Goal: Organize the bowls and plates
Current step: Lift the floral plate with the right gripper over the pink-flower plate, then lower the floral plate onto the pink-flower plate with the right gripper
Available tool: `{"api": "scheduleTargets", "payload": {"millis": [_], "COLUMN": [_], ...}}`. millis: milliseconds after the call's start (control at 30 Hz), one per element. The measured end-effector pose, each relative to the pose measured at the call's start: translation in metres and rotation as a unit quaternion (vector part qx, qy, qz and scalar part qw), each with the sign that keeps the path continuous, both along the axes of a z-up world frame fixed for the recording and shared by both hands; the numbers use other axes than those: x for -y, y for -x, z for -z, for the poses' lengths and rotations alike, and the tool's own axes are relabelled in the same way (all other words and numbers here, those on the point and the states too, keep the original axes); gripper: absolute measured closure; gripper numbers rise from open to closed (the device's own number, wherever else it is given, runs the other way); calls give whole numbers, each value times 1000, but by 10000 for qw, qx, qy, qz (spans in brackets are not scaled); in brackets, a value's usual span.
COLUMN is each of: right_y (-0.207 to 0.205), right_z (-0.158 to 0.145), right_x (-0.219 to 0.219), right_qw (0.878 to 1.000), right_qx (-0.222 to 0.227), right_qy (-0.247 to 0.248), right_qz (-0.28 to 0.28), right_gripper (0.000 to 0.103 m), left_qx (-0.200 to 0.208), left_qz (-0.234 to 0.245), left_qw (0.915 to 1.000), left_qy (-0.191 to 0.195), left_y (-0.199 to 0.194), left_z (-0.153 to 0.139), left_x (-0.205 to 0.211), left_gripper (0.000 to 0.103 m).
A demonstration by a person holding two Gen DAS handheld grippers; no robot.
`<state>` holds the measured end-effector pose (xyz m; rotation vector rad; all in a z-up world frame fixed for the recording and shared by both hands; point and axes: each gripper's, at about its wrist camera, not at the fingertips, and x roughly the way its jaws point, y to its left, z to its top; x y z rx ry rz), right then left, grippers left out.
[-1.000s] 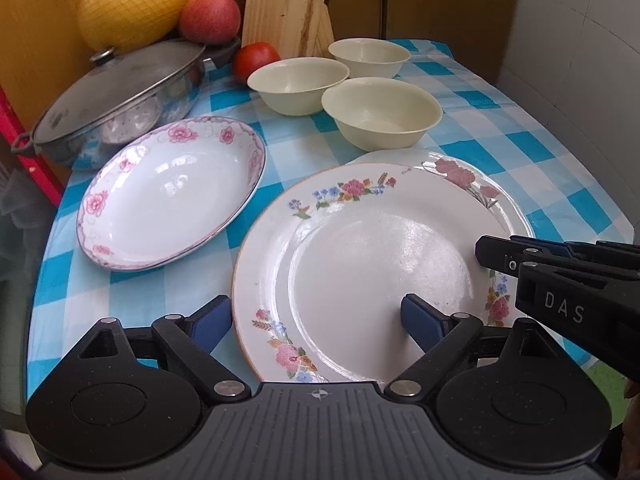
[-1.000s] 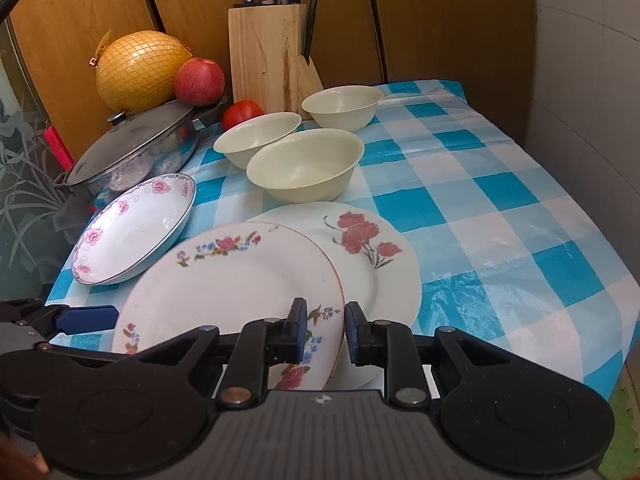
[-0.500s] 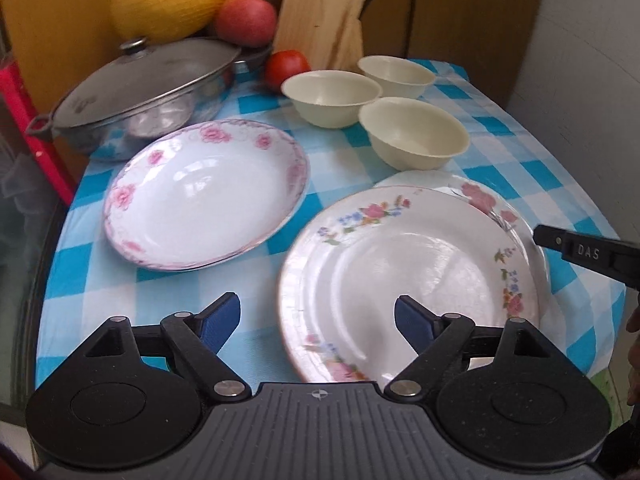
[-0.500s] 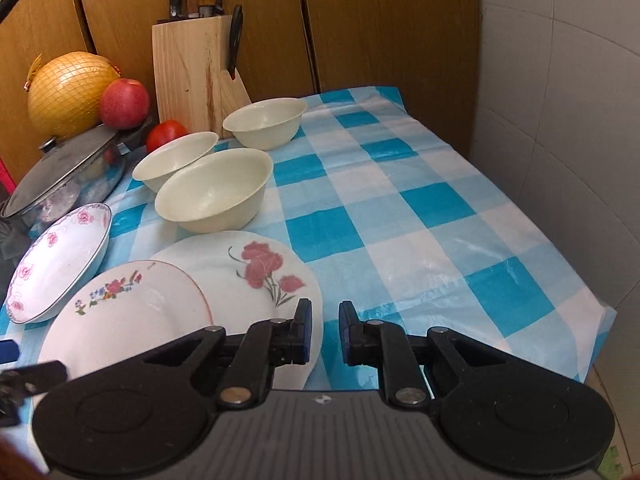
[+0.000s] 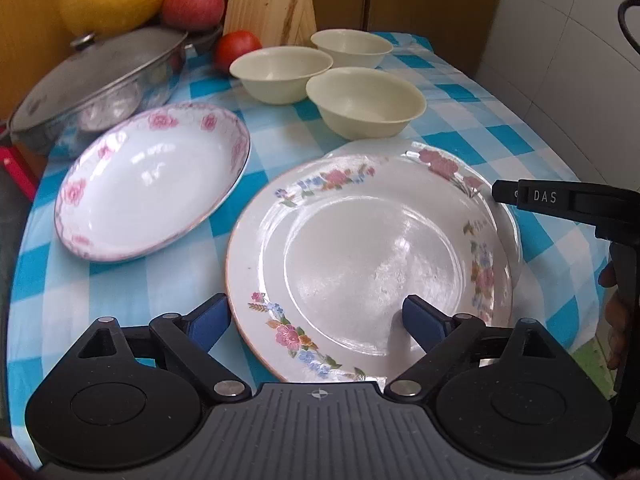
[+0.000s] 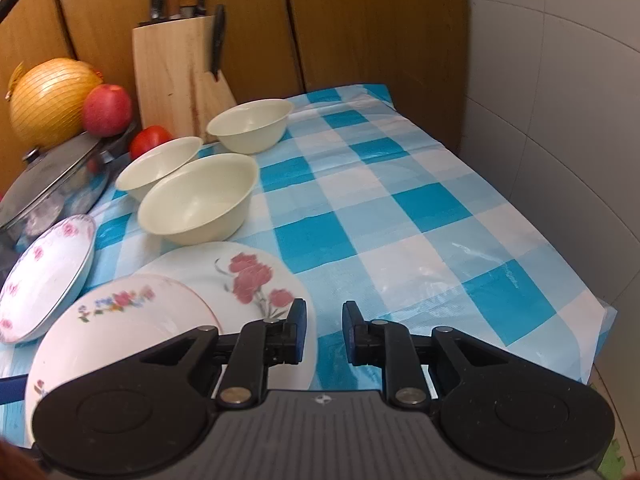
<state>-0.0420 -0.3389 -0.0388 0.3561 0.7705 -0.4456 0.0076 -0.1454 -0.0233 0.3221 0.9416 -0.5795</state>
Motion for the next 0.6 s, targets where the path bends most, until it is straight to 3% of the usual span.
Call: {"api": "scheduleTargets", "payload": {"millis": [133, 267, 367, 600], "right_y": [-8, -14, -17, -9], "right_z": [2, 11, 11, 12], "right_x": [14, 23, 26, 45], "right_qw": [9999, 9990, 9984, 9892], "right_qx": [-48, -98, -71, 234], "right_qy": [-86, -363, -502, -1365], "right_qz": [135, 223, 237, 476], "right_gripper": [79, 78, 78, 78], "left_qx": [-116, 186, 193, 131], "left_qz": [139, -82, -90, 159], "left_qw": [9998, 9996, 9995, 9995], "left_qy": [-9, -202, -237, -223], "left_y": [-11, -26, -33, -31], "left_z": [4, 6, 12, 12], "left_x": [20, 28, 34, 43], "left_gripper": [11, 10, 8, 8]}}
